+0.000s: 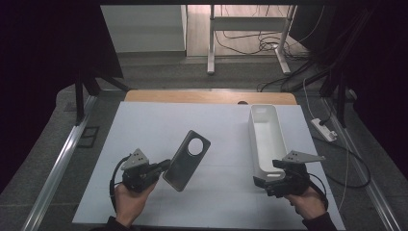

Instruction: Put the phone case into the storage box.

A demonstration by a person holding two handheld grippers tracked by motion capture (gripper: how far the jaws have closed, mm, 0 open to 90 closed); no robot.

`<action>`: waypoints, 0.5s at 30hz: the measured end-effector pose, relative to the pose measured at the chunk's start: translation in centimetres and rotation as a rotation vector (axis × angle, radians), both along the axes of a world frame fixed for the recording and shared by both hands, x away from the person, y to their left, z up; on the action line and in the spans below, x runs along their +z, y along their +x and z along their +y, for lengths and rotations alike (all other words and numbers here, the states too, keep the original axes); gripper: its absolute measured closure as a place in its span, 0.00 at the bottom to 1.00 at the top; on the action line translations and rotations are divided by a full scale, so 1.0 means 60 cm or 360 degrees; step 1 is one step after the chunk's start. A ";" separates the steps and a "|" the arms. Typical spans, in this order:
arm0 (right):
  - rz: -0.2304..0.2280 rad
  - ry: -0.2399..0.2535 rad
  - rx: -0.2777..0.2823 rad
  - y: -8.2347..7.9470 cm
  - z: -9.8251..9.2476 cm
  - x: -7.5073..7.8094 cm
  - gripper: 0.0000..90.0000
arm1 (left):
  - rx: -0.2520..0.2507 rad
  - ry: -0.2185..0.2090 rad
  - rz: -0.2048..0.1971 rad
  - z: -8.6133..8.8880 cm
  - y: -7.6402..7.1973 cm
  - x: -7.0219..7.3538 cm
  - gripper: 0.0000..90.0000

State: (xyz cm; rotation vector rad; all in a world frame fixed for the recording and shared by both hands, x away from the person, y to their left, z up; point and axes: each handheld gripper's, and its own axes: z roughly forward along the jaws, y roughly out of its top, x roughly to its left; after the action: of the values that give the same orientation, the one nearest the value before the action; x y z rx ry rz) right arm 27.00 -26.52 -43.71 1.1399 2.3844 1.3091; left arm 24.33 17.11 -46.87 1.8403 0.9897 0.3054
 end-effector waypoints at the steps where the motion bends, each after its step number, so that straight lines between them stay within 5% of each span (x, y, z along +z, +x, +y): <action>1: 0.0004 0.0008 0.0008 0.001 0.003 0.000 0.00 | -0.0001 0.0002 0.0001 -0.001 0.000 0.000 0.99; 15: 0.0033 0.0030 0.0031 0.016 0.036 0.004 0.00 | -0.0011 0.0015 -0.0001 -0.018 0.005 -0.004 0.99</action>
State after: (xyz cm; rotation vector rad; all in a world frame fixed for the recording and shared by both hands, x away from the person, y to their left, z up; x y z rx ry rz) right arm 27.93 -24.37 -43.50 1.1436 2.4089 1.3349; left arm 24.65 16.06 -47.08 1.8520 0.9828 0.3068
